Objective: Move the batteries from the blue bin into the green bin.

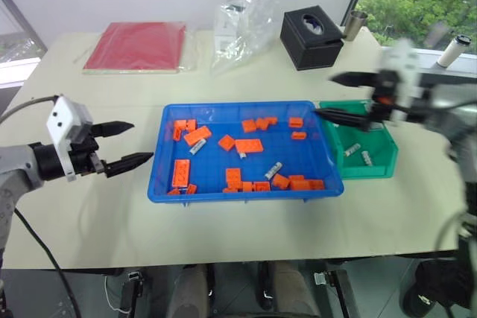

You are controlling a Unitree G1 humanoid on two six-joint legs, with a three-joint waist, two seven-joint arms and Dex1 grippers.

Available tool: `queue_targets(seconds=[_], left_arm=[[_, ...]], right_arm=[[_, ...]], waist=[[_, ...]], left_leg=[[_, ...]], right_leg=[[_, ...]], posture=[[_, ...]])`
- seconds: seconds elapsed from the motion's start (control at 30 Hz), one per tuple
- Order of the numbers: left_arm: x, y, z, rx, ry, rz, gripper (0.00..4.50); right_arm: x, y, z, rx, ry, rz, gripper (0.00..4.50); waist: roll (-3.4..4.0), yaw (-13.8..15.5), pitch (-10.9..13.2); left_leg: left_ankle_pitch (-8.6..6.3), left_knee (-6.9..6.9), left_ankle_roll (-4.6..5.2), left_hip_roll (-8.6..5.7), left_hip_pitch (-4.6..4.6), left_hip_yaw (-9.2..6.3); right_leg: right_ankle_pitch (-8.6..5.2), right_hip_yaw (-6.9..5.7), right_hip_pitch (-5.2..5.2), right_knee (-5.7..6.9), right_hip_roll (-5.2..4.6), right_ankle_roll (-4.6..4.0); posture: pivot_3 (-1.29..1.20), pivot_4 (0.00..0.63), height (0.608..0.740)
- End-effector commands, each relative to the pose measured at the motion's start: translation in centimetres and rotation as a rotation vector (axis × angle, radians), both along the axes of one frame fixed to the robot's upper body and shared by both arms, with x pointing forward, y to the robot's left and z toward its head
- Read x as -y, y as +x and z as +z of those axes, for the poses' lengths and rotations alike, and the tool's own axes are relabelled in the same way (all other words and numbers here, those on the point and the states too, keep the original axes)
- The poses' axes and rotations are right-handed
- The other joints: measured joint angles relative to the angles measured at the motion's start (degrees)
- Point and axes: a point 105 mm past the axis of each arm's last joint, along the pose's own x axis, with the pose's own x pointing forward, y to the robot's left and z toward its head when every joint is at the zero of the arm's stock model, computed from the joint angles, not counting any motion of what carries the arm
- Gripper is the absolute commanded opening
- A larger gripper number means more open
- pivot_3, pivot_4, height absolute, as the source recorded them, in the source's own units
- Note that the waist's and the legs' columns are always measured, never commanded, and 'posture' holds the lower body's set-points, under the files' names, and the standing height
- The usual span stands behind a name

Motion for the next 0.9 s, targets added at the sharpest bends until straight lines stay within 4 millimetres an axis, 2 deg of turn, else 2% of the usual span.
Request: queue_targets(seconds=[0.03,0.13,0.23,0.53,0.67,0.9], left_arm=[[0.0,-0.2,0.9,0.042,0.012,-0.004,4.5],[-0.1,-0.4,0.8,0.05,0.007,0.015,4.5],[0.1,-0.8,0.7,0.056,-0.002,0.025,4.5],[0.5,-1.8,0.4,0.069,-0.026,0.063,4.5],[0.5,-2.0,0.0,0.056,-0.048,0.086,4.5],[-0.7,-1.3,-0.4,0.042,-0.052,0.134,4.5]], right_arm=[[-4.4,0.9,-0.9,0.08,-0.124,0.107,4.43],[-7.8,2.1,-3.2,0.123,-0.238,0.187,4.43],[-9.9,3.0,-5.6,0.17,-0.353,0.258,4.43],[-13.2,4.5,-9.2,0.19,-0.489,0.356,4.43],[-14.2,4.5,-10.1,0.204,-0.512,0.381,4.43],[-15.4,4.7,-11.1,0.218,-0.51,0.356,4.43]], waist=[[-0.01,0.5,0.0],[-0.06,0.8,0.0],[-0.09,0.4,0.0],[-0.09,-0.2,0.0],[-0.09,-0.3,0.0],[-0.08,0.0,0.0]], left_leg=[[0.0,-0.01,0.0,0.0,-0.03,0.01],[0.0,0.04,0.0,-0.09,-0.11,0.0],[0.0,0.15,0.0,-0.12,-0.13,0.06],[0.02,0.04,-0.04,-0.05,0.04,0.06],[0.03,-0.02,-0.07,-0.03,0.06,0.03],[0.05,0.0,-0.13,-0.03,0.06,0.02]], right_leg=[[0.01,-0.01,-0.01,0.03,0.0,0.01],[0.02,-0.04,0.01,0.0,-0.08,0.03],[0.02,-0.02,0.06,-0.06,-0.14,0.03],[0.05,-0.02,0.08,0.06,-0.06,0.07],[0.05,-0.03,0.07,0.1,-0.03,0.06],[0.05,-0.03,0.08,0.1,-0.05,0.04]], posture=[[0.0,0.15,0.736],[0.0,0.15,0.736],[0.0,0.15,0.736],[0.0,0.15,0.736],[0.0,0.15,0.736],[0.0,0.15,0.736]])
